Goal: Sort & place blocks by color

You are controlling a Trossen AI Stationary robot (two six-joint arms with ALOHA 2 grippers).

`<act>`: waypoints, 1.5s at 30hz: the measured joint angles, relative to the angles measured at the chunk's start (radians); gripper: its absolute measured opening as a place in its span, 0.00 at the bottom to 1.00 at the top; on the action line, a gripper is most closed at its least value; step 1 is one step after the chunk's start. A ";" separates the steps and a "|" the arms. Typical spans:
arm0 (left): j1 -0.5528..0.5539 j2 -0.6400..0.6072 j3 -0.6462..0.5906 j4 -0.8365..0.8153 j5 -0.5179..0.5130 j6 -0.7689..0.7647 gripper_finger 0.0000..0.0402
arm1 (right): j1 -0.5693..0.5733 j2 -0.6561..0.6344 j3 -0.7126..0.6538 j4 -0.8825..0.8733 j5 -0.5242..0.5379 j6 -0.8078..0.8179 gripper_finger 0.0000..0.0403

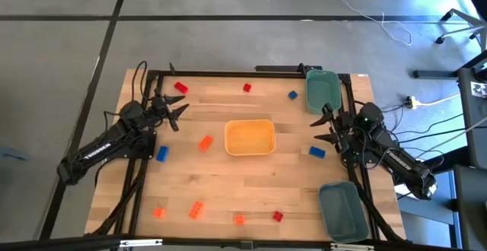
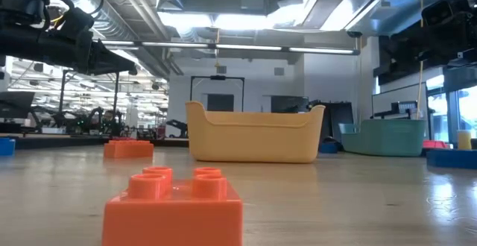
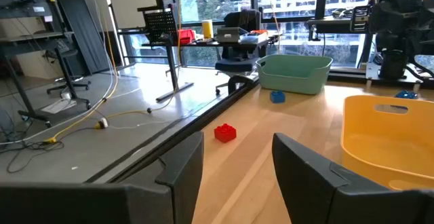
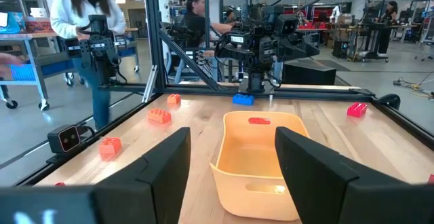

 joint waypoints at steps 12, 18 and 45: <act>0.000 0.000 0.000 0.000 0.000 0.000 0.42 | 0.000 0.000 0.000 0.000 0.000 -0.001 0.54; 0.000 0.000 0.000 0.001 0.000 0.000 0.42 | 0.000 0.000 0.000 0.000 0.000 -0.001 0.54; -0.241 0.963 1.154 -1.242 -0.175 -0.325 0.42 | 0.000 0.000 0.000 0.001 0.000 0.056 0.54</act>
